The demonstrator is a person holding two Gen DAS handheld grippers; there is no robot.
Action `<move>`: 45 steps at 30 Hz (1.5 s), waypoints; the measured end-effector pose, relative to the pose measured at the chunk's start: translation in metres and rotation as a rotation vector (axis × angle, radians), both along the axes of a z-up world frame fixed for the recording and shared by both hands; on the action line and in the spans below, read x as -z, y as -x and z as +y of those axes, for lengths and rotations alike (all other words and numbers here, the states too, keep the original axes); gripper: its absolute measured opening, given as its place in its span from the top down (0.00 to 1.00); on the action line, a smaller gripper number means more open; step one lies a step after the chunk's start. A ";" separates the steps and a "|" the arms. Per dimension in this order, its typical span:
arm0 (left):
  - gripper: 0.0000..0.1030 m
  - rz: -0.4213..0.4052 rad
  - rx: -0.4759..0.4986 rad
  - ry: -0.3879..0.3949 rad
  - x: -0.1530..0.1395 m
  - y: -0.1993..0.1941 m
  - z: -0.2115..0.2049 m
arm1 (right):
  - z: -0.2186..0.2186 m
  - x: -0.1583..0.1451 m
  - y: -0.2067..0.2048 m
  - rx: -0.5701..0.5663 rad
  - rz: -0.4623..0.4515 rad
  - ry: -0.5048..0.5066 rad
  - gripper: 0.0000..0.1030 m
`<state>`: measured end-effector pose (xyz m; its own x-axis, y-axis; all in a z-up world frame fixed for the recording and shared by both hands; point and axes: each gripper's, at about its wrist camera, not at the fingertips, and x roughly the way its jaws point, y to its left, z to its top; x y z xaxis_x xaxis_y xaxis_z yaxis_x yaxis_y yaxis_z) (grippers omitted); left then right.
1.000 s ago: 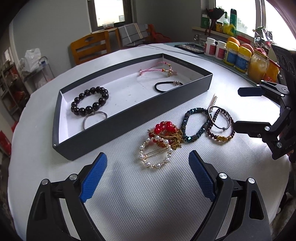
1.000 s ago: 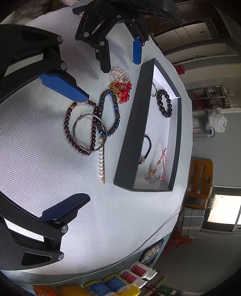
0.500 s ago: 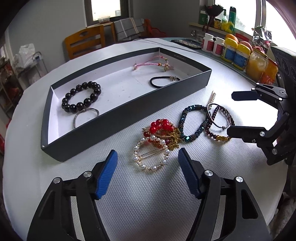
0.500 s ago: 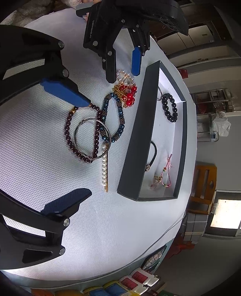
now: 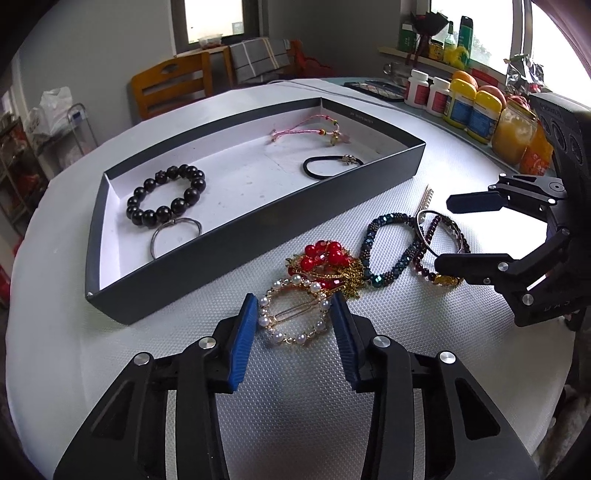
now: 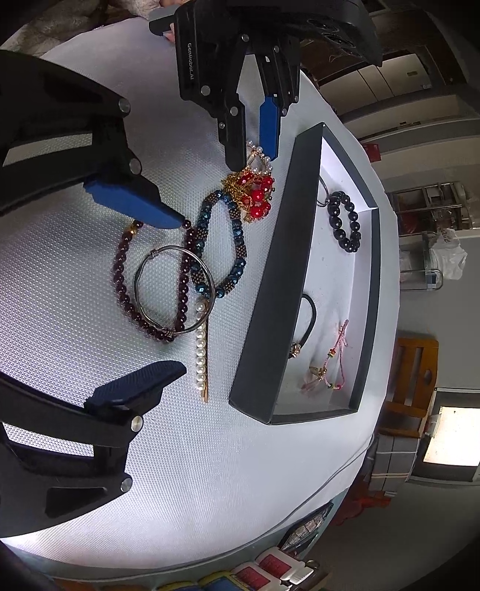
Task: Organize jewelry
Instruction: 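Close the left tool on the pearl ring hairpin while the right tool grasps the silver bangle, then carry the hairpin and bangle into the box and open both tools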
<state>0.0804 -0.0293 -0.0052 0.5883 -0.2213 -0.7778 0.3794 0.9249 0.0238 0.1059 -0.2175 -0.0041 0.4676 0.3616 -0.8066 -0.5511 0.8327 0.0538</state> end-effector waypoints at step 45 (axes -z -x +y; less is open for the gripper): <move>0.59 -0.100 -0.065 0.057 -0.067 -0.035 0.030 | 0.001 -0.057 -0.051 0.055 -0.095 -0.098 0.51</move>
<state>0.1156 0.0006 0.0623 0.6767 -0.2221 -0.7020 0.3168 0.9485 0.0053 0.1568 -0.2166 0.0527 0.5613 0.4086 -0.7197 -0.5114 0.8550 0.0866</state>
